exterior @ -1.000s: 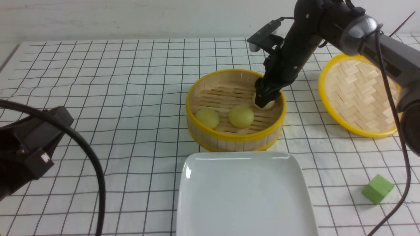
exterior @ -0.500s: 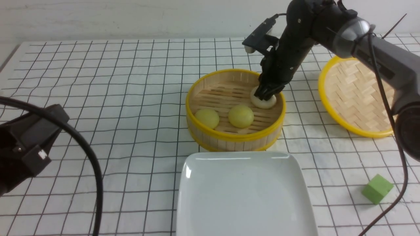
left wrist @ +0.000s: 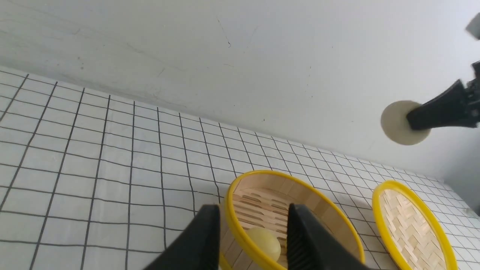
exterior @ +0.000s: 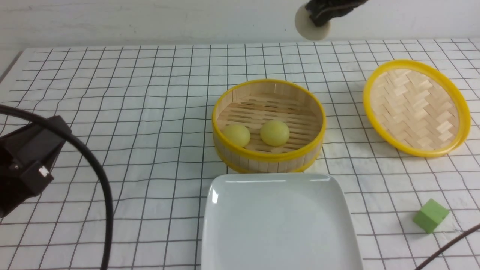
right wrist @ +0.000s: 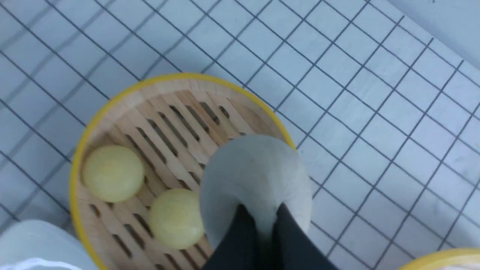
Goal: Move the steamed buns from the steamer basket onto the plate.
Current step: Use the right arm to put the steamed stuffed bun into the plate
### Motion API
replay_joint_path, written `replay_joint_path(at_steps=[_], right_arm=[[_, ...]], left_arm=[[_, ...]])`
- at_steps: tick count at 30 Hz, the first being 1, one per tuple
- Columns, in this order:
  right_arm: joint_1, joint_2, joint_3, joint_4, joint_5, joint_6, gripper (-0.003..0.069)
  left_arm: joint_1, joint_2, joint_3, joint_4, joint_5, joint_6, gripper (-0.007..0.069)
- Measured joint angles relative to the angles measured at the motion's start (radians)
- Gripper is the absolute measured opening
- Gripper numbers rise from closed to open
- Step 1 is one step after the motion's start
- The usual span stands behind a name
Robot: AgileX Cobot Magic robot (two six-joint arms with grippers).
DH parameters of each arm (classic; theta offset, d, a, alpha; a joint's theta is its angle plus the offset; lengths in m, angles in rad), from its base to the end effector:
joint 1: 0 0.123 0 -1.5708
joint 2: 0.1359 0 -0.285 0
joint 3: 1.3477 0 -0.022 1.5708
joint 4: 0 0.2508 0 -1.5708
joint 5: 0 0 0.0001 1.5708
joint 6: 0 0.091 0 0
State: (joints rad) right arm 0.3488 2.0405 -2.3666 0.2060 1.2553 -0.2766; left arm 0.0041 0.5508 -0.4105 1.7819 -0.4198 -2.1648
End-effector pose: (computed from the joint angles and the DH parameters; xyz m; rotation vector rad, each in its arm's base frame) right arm 0.4102 0.1680 0.4119 -0.7528 2.2860 0.2989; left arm 0.1140 -0.0357 0.3002 -0.0108 1.7440 -0.6160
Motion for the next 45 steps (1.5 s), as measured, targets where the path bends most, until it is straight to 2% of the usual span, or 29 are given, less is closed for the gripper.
replay_joint_path(at_steps=[5, 16, 20, 25, 28, 35, 45], right_arm=[[0.004, -0.120, 0.140, 0.058, 0.000, 0.082, 0.0022], [0.007, -0.353, 0.575, 0.127, 0.000, 0.089, 0.0023], [0.007, -0.373, 0.783, 0.209, -0.005, 0.023, 0.0023], [0.007, -0.373, 0.982, 0.226, -0.030, -0.051, 0.0023], [0.007, -0.373, 1.071, 0.227, -0.106, -0.083, 0.0023], [0.007, -0.371, 1.193, 0.271, -0.297, -0.184, 0.0024], [0.007, -0.283, 1.197, 0.301, -0.379, -0.272, 0.0025]], left_arm=[[0.000, 0.000, 0.000, 0.000, 0.005, 0.000, 0.0283], [0.000, 0.000, 0.000, 0.000, 0.005, 0.000, 0.0283], [0.000, 0.000, 0.000, 0.000, 0.005, 0.000, 0.0283], [0.000, 0.000, 0.000, 0.000, 0.005, 0.000, 0.0283], [0.000, 0.000, 0.000, 0.000, 0.005, 0.000, 0.0283], [0.000, 0.000, 0.000, 0.000, 0.005, 0.000, 0.0283], [0.000, 0.000, 0.000, 0.000, 0.005, 0.000, 0.0283]])
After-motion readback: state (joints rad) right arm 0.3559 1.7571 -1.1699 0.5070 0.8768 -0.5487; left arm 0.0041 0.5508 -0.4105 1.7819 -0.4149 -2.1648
